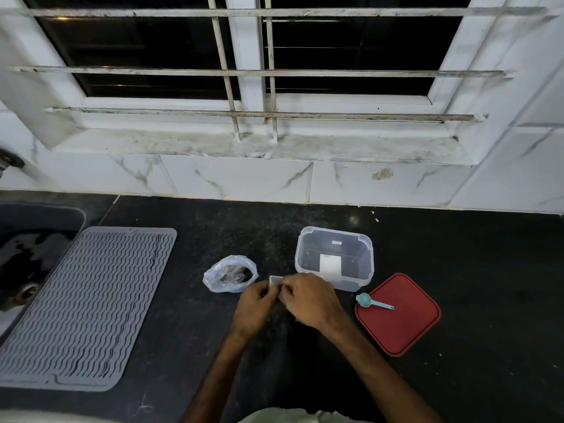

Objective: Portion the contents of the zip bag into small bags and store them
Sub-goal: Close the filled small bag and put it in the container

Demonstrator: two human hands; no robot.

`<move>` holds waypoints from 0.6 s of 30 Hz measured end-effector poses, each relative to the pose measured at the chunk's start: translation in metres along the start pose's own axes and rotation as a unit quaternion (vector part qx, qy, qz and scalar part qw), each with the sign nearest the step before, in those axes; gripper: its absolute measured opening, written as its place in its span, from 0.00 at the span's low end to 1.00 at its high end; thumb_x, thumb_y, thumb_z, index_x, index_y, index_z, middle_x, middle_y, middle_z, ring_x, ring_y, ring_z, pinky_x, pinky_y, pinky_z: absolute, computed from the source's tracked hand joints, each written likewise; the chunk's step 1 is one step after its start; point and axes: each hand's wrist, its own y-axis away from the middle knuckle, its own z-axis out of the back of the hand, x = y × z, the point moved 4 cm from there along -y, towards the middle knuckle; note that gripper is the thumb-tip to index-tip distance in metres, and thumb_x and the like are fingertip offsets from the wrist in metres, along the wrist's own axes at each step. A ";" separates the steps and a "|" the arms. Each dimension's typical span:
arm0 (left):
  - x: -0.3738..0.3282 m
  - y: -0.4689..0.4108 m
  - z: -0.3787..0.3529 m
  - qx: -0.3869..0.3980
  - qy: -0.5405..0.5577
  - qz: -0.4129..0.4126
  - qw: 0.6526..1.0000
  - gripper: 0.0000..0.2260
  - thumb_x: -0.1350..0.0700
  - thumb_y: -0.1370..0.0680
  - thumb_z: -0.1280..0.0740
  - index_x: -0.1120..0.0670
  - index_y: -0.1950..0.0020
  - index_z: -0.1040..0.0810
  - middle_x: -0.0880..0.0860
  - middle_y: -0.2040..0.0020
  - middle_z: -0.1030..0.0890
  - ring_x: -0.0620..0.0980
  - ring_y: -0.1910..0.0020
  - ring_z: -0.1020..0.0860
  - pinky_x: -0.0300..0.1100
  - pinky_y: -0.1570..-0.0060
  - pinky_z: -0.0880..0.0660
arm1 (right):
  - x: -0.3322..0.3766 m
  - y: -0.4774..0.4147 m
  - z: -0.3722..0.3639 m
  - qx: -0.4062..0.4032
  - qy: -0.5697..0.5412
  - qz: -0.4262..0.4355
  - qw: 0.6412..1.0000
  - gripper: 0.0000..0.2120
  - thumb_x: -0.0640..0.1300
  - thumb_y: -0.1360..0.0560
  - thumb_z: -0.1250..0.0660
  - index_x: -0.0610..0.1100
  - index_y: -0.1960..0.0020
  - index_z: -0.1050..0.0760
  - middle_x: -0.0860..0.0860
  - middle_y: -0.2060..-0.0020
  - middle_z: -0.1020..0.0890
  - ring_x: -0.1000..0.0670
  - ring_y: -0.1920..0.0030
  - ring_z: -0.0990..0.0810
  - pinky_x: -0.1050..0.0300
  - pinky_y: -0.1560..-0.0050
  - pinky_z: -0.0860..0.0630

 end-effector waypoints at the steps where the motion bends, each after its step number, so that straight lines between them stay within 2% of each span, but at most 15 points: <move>1: -0.001 0.000 0.002 -0.007 0.007 -0.003 1.000 0.14 0.49 0.23 0.35 0.57 0.63 0.22 0.52 0.68 0.21 0.44 0.67 0.26 0.44 0.64 0.30 | -0.002 0.000 0.002 0.005 0.005 0.001 1.000 0.16 0.55 0.19 0.42 0.50 0.40 0.20 0.50 0.46 0.16 0.51 0.47 0.19 0.56 0.44 0.26; 7: -0.010 -0.002 0.003 -0.024 -0.131 -0.011 0.991 0.14 0.51 0.22 0.35 0.52 0.67 0.27 0.48 0.69 0.24 0.46 0.67 0.26 0.44 0.64 0.31 | -0.018 -0.002 0.016 -0.063 0.092 -0.038 0.993 0.16 0.57 0.19 0.42 0.51 0.43 0.19 0.51 0.50 0.16 0.50 0.50 0.20 0.55 0.48 0.23; 9: -0.015 0.000 -0.001 -0.029 -0.116 -0.011 0.993 0.15 0.50 0.22 0.35 0.52 0.68 0.28 0.48 0.70 0.25 0.46 0.68 0.27 0.44 0.65 0.31 | -0.022 -0.005 0.015 -0.015 0.032 -0.010 0.999 0.15 0.57 0.20 0.40 0.52 0.41 0.20 0.52 0.48 0.16 0.52 0.50 0.19 0.54 0.46 0.22; 12: -0.010 0.000 0.000 -0.010 -0.071 0.022 0.997 0.15 0.50 0.21 0.35 0.54 0.66 0.25 0.50 0.70 0.25 0.45 0.70 0.28 0.43 0.65 0.31 | -0.029 -0.001 0.011 0.121 -0.092 0.041 0.988 0.15 0.60 0.24 0.34 0.55 0.42 0.19 0.55 0.49 0.16 0.56 0.53 0.18 0.52 0.47 0.21; 15: 0.001 0.006 -0.002 0.016 -0.058 0.050 0.997 0.14 0.51 0.22 0.33 0.53 0.66 0.24 0.49 0.70 0.23 0.43 0.72 0.27 0.41 0.66 0.32 | -0.038 0.006 0.010 0.136 -0.075 0.065 0.986 0.09 0.53 0.27 0.28 0.54 0.47 0.17 0.57 0.51 0.16 0.59 0.55 0.20 0.60 0.53 0.24; 18: 0.011 0.019 -0.016 0.060 -0.043 0.064 0.995 0.16 0.47 0.23 0.31 0.53 0.67 0.22 0.47 0.72 0.22 0.41 0.72 0.26 0.41 0.64 0.29 | -0.053 0.012 0.005 0.150 -0.062 0.064 0.985 0.06 0.46 0.26 0.27 0.51 0.49 0.16 0.59 0.55 0.18 0.59 0.55 0.21 0.61 0.52 0.25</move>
